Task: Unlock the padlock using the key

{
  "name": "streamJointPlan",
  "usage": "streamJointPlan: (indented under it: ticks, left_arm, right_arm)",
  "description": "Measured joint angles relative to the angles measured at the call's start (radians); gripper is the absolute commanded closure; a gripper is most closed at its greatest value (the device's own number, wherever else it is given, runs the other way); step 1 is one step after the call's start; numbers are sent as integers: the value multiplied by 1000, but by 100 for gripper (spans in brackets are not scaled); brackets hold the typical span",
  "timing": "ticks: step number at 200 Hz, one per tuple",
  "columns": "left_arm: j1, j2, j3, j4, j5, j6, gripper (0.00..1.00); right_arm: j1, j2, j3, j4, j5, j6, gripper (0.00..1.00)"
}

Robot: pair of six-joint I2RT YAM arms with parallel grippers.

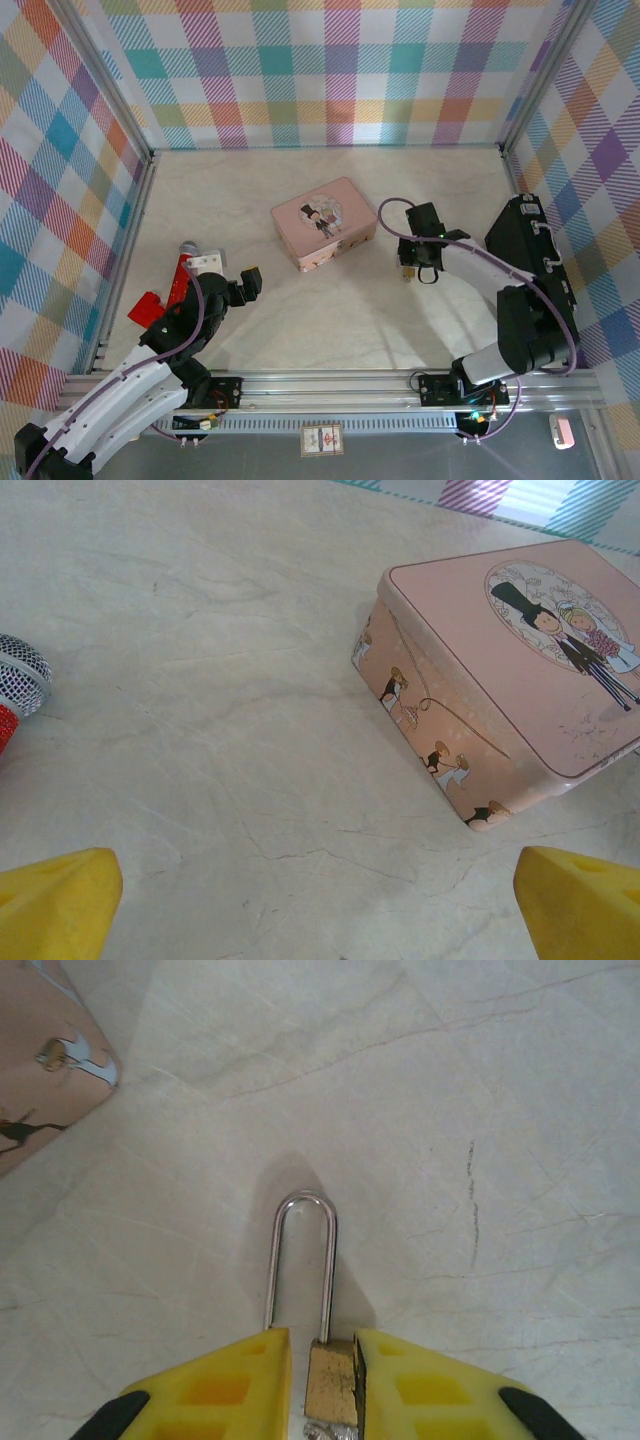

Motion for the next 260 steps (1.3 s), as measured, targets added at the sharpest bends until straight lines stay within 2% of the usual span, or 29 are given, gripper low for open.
streamJointPlan:
  ticks: [23, 45, 65, 97, 119, 131, 155, 178, 215, 260]
  left_arm:
    - [0, 0, 8, -28, -1, 0, 0]
    - [0, 0, 64, -82, -24, 4, 0]
    - [0, -3, 119, -80, -75, 19, 0]
    - [0, 21, 158, -31, -224, 68, 0]
    - [0, 100, 161, 62, -346, 122, 0]
    - [0, 158, 167, 106, -422, 146, 0]
    - [18, 269, 165, 238, -566, 205, 0]
    - [63, 313, 105, 392, -602, 271, 0]
    - [140, 367, -13, 581, -512, 356, 0]
    - [204, 621, -101, 811, -374, 443, 0]
  right_arm:
    - [0, -97, 2, -25, -7, -8, 73]
    - [0, -212, 10, -40, 12, -38, 57]
    - [-2, -325, 10, -37, 79, -51, 41]
    - [-6, -490, -70, 71, 165, -75, 22]
    - [-6, -551, -161, 158, 209, -119, 15]
    - [-6, -566, -204, 198, 225, -150, 6]
    - [-6, -573, -257, 249, 234, -206, 4]
    - [-6, -573, -279, 283, 234, -235, 4]
    - [-6, -567, -308, 346, 233, -262, 4]
    - [-6, -423, -362, 431, 233, -304, 5]
